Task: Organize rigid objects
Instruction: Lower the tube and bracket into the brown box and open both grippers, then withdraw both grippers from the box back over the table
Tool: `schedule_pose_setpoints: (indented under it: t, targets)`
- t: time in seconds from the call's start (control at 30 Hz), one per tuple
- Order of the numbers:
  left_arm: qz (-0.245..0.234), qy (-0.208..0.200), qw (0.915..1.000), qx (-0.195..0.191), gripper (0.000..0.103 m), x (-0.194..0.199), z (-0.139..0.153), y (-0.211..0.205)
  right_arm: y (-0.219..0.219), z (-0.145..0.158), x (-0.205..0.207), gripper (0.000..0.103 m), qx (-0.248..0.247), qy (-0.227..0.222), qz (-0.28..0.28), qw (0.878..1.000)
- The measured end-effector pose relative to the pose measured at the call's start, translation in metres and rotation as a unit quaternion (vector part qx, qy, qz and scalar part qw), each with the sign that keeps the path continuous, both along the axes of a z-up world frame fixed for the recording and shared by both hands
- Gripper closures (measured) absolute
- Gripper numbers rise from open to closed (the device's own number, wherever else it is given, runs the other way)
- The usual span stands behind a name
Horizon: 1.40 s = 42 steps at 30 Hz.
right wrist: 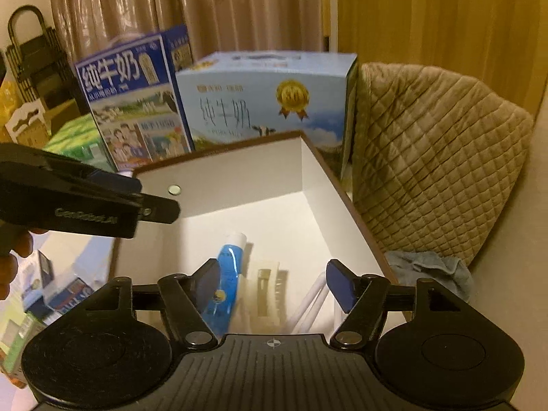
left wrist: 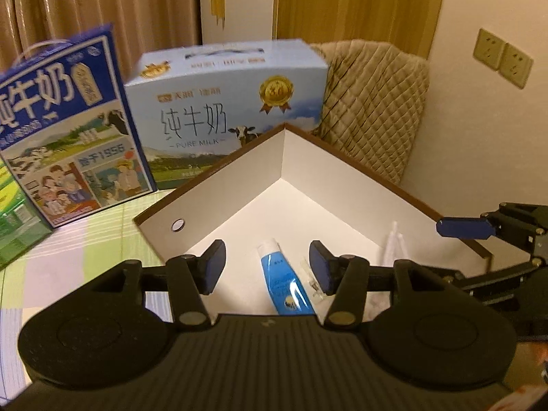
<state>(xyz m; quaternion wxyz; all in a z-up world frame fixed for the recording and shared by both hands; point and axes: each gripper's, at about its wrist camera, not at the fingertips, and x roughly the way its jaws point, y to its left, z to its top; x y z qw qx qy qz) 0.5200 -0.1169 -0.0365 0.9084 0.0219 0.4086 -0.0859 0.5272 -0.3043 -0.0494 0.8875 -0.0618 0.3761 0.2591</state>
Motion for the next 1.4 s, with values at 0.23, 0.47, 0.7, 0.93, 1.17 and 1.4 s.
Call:
schedule_pose_setpoints:
  t: [0.23, 0.47, 0.7, 0.93, 1.17, 1.4]
  targets:
    - [0.001, -0.020, 0.9998, -0.007, 0.053, -0.059, 0.027, 0.034, -0.007, 0.028, -0.052, 0.035, 0.028, -0.018, -0.029, 0.999]
    - [0.008, -0.028, 0.9995, -0.009, 0.053, -0.125, 0.042, 0.079, -0.007, 0.042, -0.116, 0.035, 0.047, -0.024, -0.061, 0.997]
    - [0.025, -0.019, 0.9995, -0.010, 0.053, -0.187, 0.044, 0.128, 0.002, 0.044, -0.172, 0.035, 0.072, -0.007, -0.087, 0.994]
    - [0.055, -0.014, 0.9982, -0.018, 0.053, -0.234, 0.042, 0.174, 0.021, 0.041, -0.214, 0.035, 0.084, 0.001, -0.094, 0.992]
    - [0.061, -0.006, 0.9978, -0.027, 0.053, -0.271, 0.029, 0.208, 0.044, 0.028, -0.241, 0.035, 0.079, 0.020, -0.099, 0.992]
    - [0.044, 0.017, 0.9989, -0.001, 0.053, -0.305, -0.009, 0.221, 0.069, 0.005, -0.261, 0.035, 0.089, 0.057, -0.096, 0.990]
